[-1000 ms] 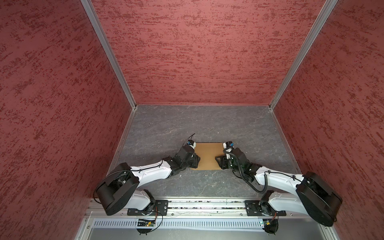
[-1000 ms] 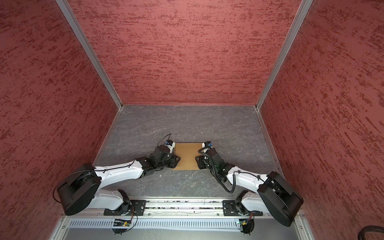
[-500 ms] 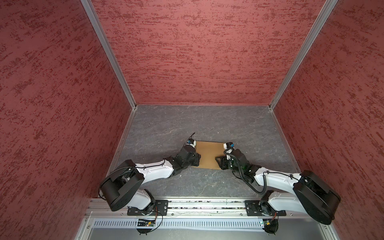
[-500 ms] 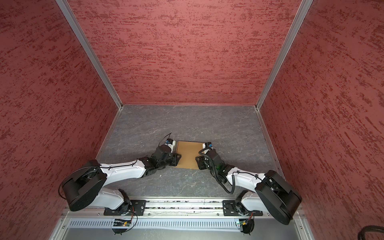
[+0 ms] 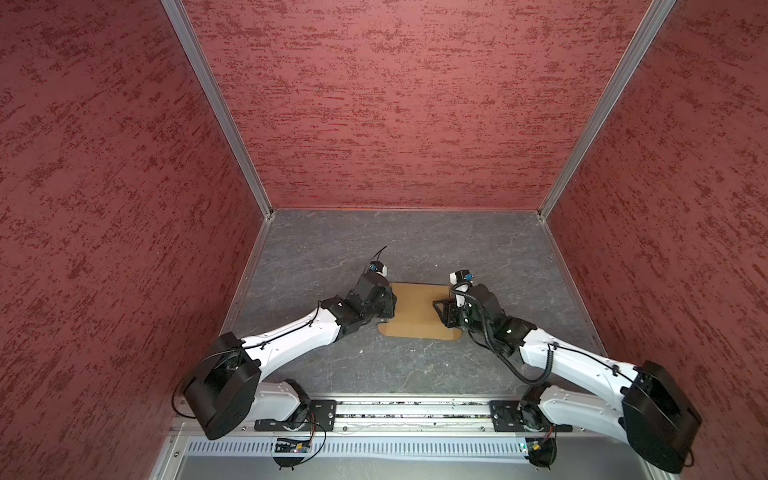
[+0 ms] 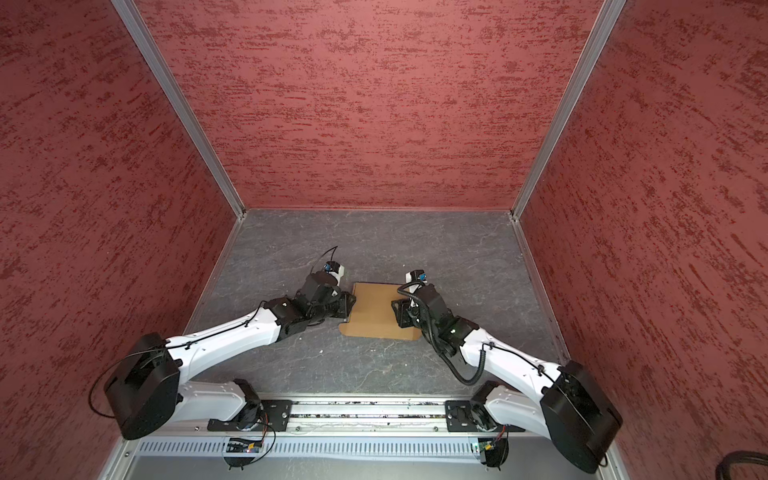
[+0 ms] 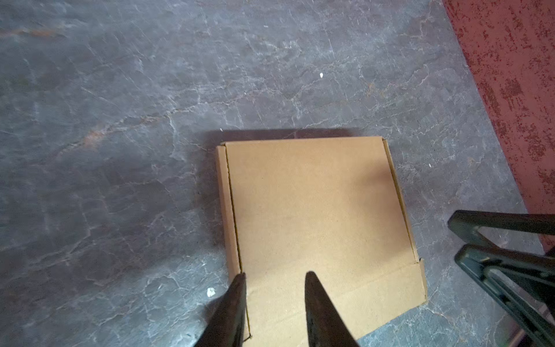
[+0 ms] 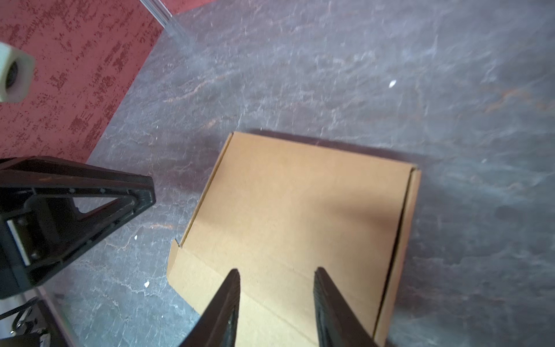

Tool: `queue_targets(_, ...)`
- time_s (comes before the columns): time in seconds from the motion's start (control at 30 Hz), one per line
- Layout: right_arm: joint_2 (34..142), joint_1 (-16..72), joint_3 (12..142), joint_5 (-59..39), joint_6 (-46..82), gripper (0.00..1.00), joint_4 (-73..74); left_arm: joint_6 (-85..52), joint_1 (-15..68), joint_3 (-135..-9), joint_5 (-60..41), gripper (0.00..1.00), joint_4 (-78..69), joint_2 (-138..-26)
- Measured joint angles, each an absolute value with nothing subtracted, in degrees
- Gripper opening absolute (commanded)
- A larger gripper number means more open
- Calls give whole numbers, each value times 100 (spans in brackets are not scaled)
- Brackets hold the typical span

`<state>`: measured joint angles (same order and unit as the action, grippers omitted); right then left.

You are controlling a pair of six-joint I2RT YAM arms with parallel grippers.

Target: Fold the paper box

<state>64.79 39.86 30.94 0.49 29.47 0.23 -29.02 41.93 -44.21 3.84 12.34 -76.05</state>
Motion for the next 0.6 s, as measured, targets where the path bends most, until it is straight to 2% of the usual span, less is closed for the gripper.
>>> queue_targets(0.1,6442,3859,3146,56,2880,42,-187,-2781,4045,-4547,346,27,1525,-7669)
queue_targets(0.6,6390,3413,3135,-34,2777,40,-582,-2497,3765,-4910,115,21,1881,-8890)
